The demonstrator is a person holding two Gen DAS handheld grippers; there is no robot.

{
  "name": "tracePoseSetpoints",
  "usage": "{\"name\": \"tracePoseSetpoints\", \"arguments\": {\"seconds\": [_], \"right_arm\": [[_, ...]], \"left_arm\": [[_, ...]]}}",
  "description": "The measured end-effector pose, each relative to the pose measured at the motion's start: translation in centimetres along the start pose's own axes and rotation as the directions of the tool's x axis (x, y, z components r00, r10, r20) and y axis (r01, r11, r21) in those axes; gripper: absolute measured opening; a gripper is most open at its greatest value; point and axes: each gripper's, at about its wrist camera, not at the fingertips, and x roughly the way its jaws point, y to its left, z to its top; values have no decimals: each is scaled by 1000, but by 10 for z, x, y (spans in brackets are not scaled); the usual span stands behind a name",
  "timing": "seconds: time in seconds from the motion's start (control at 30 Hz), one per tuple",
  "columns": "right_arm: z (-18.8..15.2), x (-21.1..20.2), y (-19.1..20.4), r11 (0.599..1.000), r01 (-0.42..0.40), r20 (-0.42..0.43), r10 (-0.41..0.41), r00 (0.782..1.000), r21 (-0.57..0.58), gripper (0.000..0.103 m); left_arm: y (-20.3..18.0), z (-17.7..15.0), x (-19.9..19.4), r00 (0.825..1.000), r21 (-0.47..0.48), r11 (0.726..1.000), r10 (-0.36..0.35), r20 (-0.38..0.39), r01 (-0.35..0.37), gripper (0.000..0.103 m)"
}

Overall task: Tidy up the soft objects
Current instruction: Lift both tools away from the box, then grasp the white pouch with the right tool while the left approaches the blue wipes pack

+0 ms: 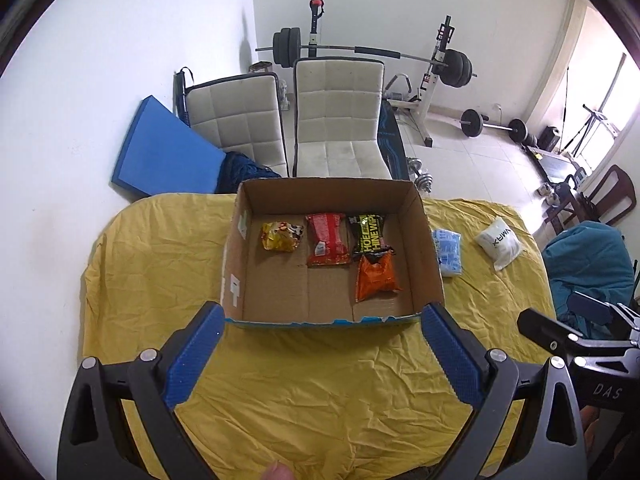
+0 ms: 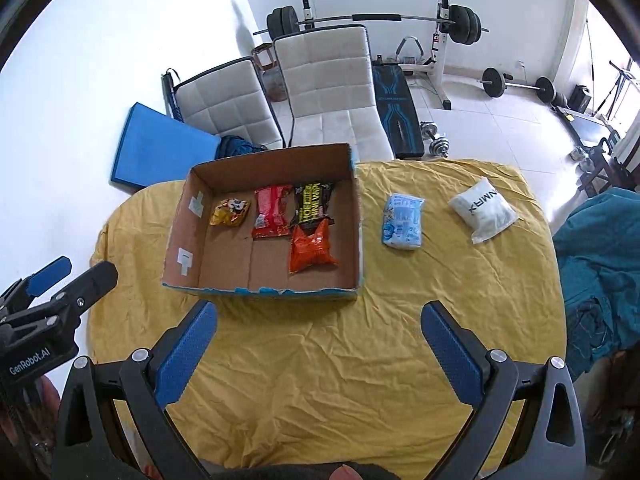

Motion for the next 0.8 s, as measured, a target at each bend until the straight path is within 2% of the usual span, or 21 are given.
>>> {"name": "tracePoseSetpoints", "arguments": {"seconds": [0.23,0.4,0.57,0.63,0.67,0.8], "right_arm": [[13,15,-80,992,65,-21,-63,998,110,103],[28,36,-153,974,146,-59,-137,989,176,103],[49,69,-225,948,236,-112,-216,970,213,103],[59,90,-254,943,219,-142,-188,972,251,103],[64,100,-267,928,240,-138,-208,968,286,103],[86,150,-329,882,184,-207,-101,973,434,103]], "left_arm": [[-58,14,31,997,36,998,-46,-54,48,101],[-117,38,74,991,72,993,-85,-101,93,101],[-184,71,132,983,143,986,-63,-172,88,101],[-207,85,160,978,157,984,-54,-203,87,101],[-216,90,171,974,159,983,-53,-220,90,101],[-247,111,226,951,162,983,-32,-306,85,101]]}}
